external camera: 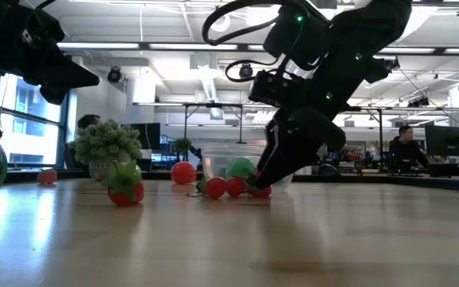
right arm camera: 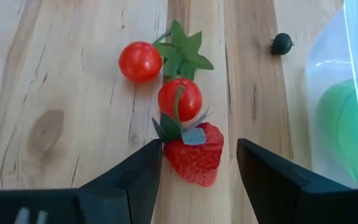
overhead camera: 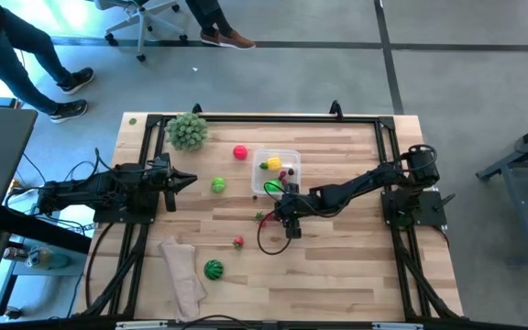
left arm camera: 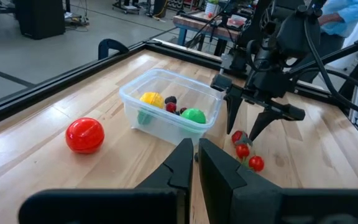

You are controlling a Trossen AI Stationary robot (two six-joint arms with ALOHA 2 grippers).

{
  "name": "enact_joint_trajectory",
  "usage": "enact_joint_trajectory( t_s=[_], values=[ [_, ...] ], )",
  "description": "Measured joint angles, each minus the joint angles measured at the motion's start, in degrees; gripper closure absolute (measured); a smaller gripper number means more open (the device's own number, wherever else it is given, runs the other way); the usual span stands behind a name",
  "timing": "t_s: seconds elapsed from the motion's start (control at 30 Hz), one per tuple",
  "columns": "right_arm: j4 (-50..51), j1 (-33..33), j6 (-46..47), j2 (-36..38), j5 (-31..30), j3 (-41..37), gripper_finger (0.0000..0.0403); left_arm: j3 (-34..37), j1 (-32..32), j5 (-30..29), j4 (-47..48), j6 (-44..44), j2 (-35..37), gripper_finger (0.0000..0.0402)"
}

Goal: Pick and placing Produce into tupperware
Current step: Put the red strawberry into the transparent container

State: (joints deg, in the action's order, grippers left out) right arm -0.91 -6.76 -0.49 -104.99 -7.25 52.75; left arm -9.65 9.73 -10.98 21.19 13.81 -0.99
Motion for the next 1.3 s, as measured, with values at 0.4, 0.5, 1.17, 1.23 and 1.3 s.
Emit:
enact_joint_trajectory(
  t_s=[0.4,0.5,1.17,1.23,1.3],
  values=[
    [0.7,0.0,0.46,0.04,0.46,0.0,0.0228,-0.01,-0.02,0.0,0.0,0.01,0.02,0.0385],
    [0.7,0.0,0.48,0.04,1.04,0.0,0.0243,0.0,0.0,0.0,0.0,0.01,0.0,0.0385],
    [0.66,0.0,0.52,0.07,1.46,0.0,0.0264,-0.02,-0.02,0.0,0.0,0.0,0.0,0.0385],
    [0.67,0.0,0.52,0.07,1.45,0.0,0.0264,-0.02,-0.01,0.0,0.0,0.0,0.0,0.0385],
    [0.67,-0.01,0.53,0.07,1.29,0.0,0.0264,0.0,-0.02,0.0,0.0,0.0,0.0,0.0385]
  ],
)
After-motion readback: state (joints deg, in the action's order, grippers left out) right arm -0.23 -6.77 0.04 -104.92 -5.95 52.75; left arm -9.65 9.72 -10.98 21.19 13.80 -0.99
